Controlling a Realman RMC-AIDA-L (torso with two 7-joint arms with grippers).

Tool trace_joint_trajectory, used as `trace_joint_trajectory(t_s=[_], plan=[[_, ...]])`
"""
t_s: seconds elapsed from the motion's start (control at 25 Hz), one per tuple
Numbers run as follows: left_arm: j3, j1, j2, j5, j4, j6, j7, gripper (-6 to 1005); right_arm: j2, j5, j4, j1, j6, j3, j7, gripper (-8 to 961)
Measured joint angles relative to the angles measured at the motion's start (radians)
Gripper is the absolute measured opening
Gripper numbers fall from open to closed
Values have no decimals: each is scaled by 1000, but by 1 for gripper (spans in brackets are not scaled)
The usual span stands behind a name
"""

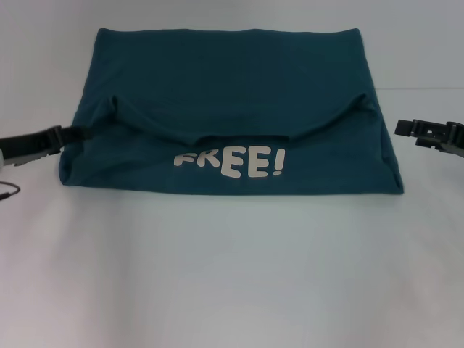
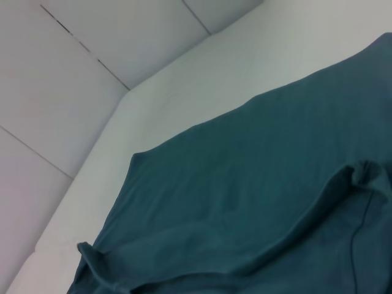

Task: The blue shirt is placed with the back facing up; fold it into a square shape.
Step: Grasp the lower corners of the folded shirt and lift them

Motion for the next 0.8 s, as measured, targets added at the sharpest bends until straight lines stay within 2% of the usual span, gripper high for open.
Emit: trace_joint_trajectory(t_s=[0.24, 0.8], plan=[[7, 2, -11, 0, -32, -17, 112, 800, 0, 1, 1, -1, -2, 7, -6, 786], [13, 29, -38, 8, -29, -2, 141, 798, 6, 1, 9, -16, -13, 61, -6, 786]])
